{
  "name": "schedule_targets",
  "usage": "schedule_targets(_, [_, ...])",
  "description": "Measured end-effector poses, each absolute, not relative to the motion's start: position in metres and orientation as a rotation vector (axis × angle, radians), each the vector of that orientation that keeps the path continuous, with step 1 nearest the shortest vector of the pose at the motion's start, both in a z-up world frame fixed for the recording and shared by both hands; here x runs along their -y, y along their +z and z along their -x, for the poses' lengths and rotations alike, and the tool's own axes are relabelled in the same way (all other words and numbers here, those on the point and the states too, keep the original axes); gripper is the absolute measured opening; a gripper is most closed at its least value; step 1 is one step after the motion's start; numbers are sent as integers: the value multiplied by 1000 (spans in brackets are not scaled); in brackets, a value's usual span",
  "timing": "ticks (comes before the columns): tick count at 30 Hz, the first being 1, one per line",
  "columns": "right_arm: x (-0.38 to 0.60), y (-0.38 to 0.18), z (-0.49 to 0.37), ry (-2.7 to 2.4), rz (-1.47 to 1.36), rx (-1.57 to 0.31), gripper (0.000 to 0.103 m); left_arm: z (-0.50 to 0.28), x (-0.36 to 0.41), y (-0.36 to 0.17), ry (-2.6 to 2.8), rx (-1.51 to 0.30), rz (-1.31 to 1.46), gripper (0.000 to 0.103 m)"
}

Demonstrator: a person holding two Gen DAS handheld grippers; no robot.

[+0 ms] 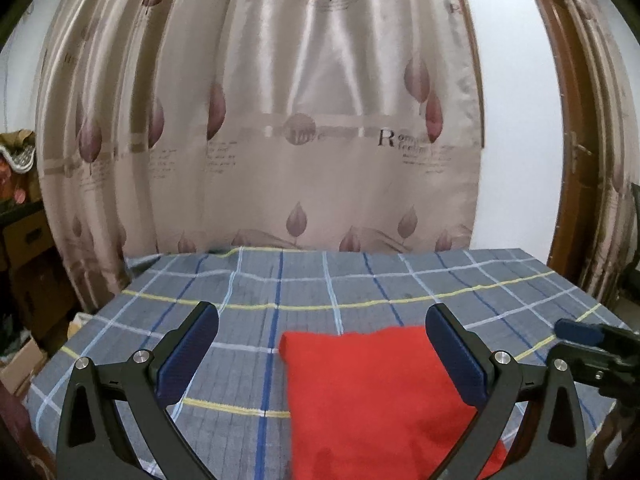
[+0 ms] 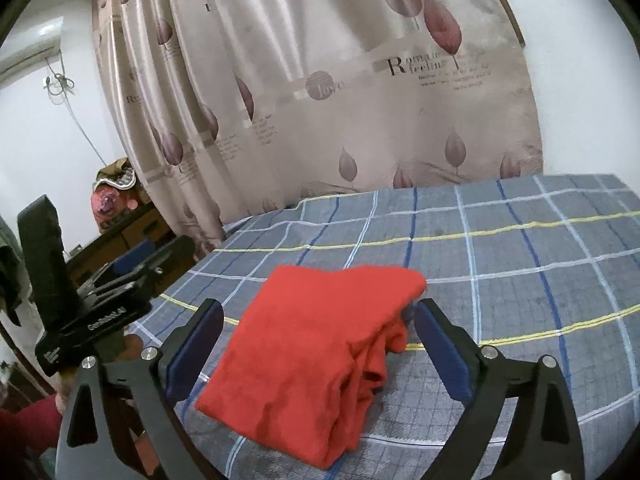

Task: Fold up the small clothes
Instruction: 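Lower the folded sweater onto the bedspread and open both grippers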

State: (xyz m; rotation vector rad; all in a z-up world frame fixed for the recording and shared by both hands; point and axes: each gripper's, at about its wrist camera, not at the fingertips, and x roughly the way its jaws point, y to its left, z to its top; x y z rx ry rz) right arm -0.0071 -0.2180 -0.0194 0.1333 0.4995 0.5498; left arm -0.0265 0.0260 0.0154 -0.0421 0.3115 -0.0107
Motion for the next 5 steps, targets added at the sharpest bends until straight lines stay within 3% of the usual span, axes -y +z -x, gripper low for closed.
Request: schedule_targets(5, [208, -16, 22, 478, -28, -421, 103, 27, -26, 11, 21, -328, 47, 103])
